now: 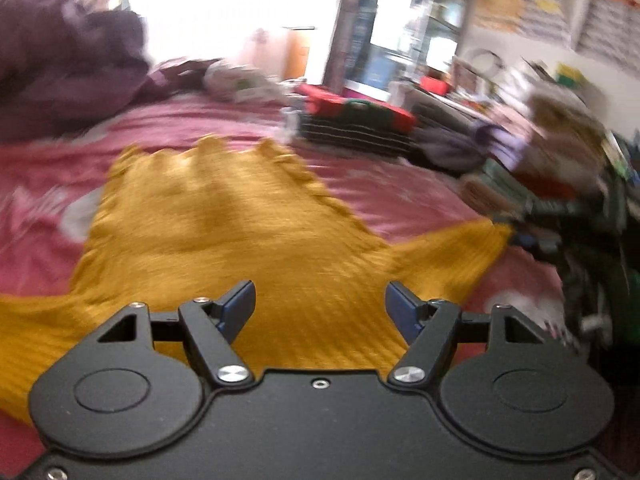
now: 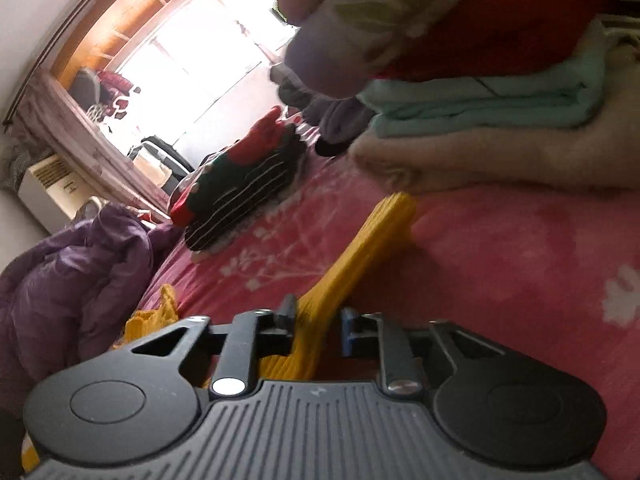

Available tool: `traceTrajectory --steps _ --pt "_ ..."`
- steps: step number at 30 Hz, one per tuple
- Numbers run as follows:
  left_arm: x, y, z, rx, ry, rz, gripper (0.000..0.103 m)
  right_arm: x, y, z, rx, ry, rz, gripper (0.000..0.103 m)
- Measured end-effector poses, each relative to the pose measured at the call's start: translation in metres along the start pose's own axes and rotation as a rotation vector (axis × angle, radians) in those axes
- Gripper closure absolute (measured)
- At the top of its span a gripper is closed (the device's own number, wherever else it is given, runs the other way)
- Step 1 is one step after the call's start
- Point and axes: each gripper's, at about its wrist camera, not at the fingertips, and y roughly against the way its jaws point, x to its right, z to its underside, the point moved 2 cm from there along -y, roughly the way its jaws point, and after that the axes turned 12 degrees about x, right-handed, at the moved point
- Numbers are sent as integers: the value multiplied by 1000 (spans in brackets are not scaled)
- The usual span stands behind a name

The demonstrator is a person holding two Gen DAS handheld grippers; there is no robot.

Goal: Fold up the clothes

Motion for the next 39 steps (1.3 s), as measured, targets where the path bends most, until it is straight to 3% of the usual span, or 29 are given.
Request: traceTrajectory --steps 2,4,5,9,10,11,16,20,22,25,28,31,33,36,37,39 --pt "17 -3 2 28 -73 -12 39 10 1 -6 23 -38 14 54" --pt "33 -7 5 40 -145 -6 55 22 0 -10 46 -89 35 49" --pt "39 -12 8 31 -155 9 65 28 -2 -12 59 -118 46 50" --pt "55 -33 19 -23 -145 70 73 37 -11 -16 88 -147 32 53" --pt "58 -38 22 -38 -138 86 73 36 -15 -16 70 -134 11 69" --pt "62 -43 24 -53 -132 101 73 34 -20 -16 52 -120 -15 93" --pt "68 -65 37 -171 -109 138 73 6 -5 -30 179 13 -146 93" --pt "64 -73 38 -215 -86 151 73 33 -33 -19 59 -19 14 93" --pt "60 -70 31 -209 -65 161 73 32 -37 -18 59 -1 28 93" --pt "57 -63 25 -137 -27 164 73 31 -41 -17 56 19 43 93" --pt "66 -76 44 -267 -122 189 71 32 -40 -14 65 16 75 93" --pt "71 -70 43 -244 -160 192 70 38 -31 -17 102 -4 102 90" --pt "71 -65 42 -240 -158 200 63 44 -23 -20 131 -26 116 87" --pt "65 -54 41 -219 -152 213 60 43 -12 -23 184 -21 139 77" --pt "59 -47 39 -197 -144 195 60 40 -6 -23 200 -12 138 71" --pt "48 -33 35 -154 -130 159 60 32 6 -23 224 20 123 70"
